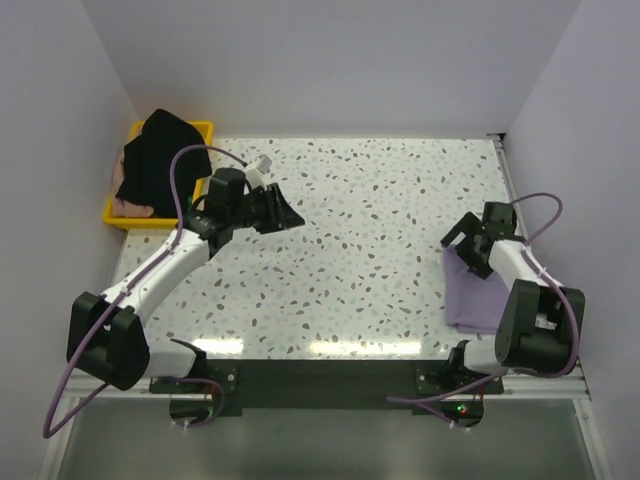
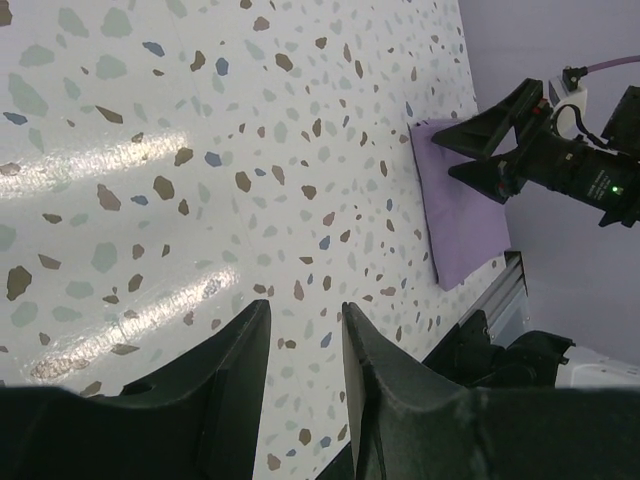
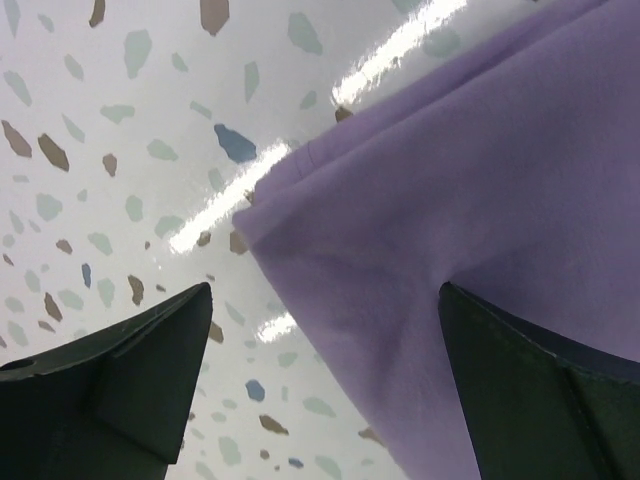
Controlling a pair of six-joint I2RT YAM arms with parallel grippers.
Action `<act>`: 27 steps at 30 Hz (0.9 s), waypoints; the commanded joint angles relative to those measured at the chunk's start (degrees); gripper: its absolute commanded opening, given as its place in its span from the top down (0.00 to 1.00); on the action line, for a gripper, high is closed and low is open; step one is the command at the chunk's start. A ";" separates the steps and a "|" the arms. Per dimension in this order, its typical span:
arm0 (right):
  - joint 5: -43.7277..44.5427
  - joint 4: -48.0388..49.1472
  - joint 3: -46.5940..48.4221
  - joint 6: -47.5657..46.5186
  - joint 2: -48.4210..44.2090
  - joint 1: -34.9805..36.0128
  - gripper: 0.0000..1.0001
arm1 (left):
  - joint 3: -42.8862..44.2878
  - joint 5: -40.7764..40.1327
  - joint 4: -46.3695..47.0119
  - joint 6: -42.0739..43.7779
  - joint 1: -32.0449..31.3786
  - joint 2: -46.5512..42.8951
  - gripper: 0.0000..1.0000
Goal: Fold and stack the t-shirts
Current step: Neatly place the folded tshirt to the corner, then reset both grippers
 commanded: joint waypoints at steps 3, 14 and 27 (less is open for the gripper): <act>1.94 -13.25 9.10 -3.15 -8.90 3.23 0.01 | 3.80 -1.91 -0.93 2.92 0.92 -1.41 0.60; 9.41 -12.91 18.60 -0.69 -16.31 36.71 0.01 | 3.54 -14.39 -7.42 13.19 1.10 -5.62 0.57; 7.04 -5.27 18.78 -4.02 -15.77 47.28 0.01 | -4.37 -21.78 -5.60 18.84 1.10 -12.04 0.56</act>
